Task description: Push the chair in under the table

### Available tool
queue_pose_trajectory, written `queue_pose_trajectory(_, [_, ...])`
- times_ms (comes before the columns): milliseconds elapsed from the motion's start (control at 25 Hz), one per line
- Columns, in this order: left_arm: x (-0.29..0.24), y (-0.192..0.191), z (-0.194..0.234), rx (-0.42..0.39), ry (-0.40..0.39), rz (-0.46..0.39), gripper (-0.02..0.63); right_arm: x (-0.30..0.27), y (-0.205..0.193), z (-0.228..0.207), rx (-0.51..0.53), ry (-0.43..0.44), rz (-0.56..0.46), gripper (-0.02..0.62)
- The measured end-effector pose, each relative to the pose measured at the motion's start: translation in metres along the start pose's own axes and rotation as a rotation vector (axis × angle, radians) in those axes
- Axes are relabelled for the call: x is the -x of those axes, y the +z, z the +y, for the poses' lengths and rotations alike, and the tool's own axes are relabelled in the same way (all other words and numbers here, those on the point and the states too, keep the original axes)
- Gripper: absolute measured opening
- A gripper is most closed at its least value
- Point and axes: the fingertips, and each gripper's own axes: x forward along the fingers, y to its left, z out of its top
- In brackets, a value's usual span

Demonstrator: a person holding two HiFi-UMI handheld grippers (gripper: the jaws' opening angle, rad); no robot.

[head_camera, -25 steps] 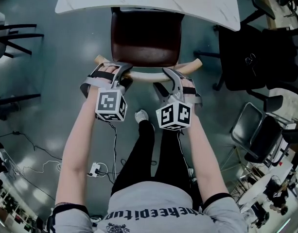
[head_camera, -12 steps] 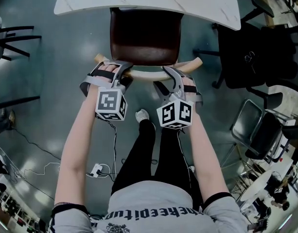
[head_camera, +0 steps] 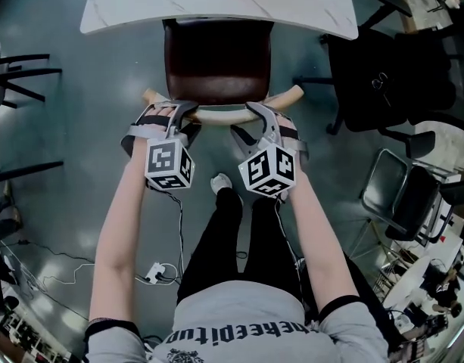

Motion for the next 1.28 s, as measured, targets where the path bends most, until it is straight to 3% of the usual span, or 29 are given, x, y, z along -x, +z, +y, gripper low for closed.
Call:
queue_pose_trajectory(320, [0.014, 0.003, 0.002, 0.010, 0.035, 0.003, 0.185, 0.038, 0.020, 0.002, -0.113, -0.069, -0.101, 0.070])
queue_pose_trajectory(400, [0.024, 0.008, 0.005, 0.046, 0.074, -0.027, 0.132, 0.045, 0.024, 0.004, -0.124, -0.070, -0.118, 0.033])
queue_pose_trajectory(480, [0.036, 0.013, 0.009, 0.116, 0.123, -0.063, 0.024, 0.053, 0.029, 0.005, -0.141, -0.060, -0.134, 0.012])
queue_pose_trajectory(880, [0.107, 0.066, 0.026, 0.516, 0.233, -0.323, 0.015, 0.104, 0.075, 0.004, -0.278, 0.010, -0.285, 0.011])
queue_pose_trajectory(1120, [0.158, 0.096, 0.037, 0.689, 0.302, -0.476, 0.015, 0.144, 0.109, 0.003, -0.375, 0.072, -0.422, 0.011])
queue_pose_trajectory(1280, [0.192, 0.117, 0.038, 0.758, 0.332, -0.565, 0.014, 0.177, 0.131, 0.004, -0.390, 0.097, -0.502, 0.011])
